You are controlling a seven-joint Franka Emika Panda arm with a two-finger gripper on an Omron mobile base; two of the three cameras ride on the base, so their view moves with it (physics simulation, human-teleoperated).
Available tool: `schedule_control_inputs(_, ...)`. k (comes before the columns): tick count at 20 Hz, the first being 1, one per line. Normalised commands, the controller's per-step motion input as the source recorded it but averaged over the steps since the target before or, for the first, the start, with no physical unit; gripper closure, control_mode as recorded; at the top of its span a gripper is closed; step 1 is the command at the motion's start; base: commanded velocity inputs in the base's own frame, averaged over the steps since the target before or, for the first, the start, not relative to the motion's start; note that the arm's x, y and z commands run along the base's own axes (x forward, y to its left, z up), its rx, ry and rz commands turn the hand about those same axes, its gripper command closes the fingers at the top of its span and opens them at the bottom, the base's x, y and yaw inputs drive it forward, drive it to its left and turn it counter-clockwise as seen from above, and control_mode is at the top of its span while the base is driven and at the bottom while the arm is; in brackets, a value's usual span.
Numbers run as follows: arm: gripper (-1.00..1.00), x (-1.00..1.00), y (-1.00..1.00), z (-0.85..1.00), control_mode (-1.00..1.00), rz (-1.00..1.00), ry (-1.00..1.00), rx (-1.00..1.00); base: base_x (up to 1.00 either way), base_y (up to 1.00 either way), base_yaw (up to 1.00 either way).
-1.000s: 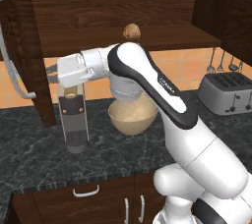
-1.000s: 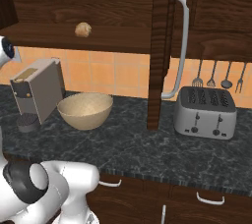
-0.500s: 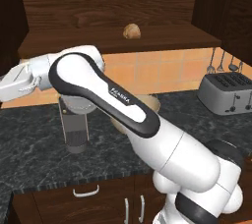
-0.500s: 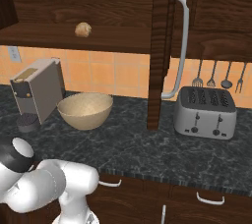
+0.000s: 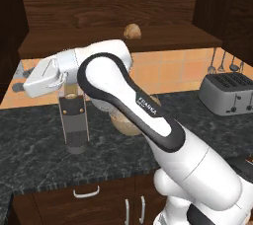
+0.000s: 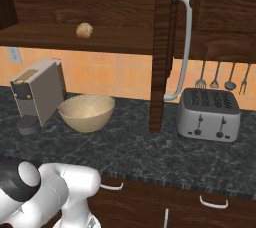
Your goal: Open the cabinet, pick up the bread from the cabinet and place it in the basket. Then move the basket to the dining counter.
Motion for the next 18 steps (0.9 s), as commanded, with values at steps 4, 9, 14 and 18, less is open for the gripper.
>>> schedule_control_inputs(4,-1.0,-0.09,-1.0,0.0,-1.0,-0.31,0.0,-0.01,0.0,0.0,0.0)
schedule_control_inputs(9,-1.0,0.0,-1.0,0.0,-1.0,-0.37,0.0,-0.08,0.0,0.0,0.0)
schedule_control_inputs(14,-1.0,0.04,-0.98,-0.04,-1.0,-0.49,0.02,-0.13,0.0,0.0,0.0)
schedule_control_inputs(18,-1.0,0.39,-0.67,0.0,-1.0,-0.67,0.15,-0.21,0.0,0.0,0.0)
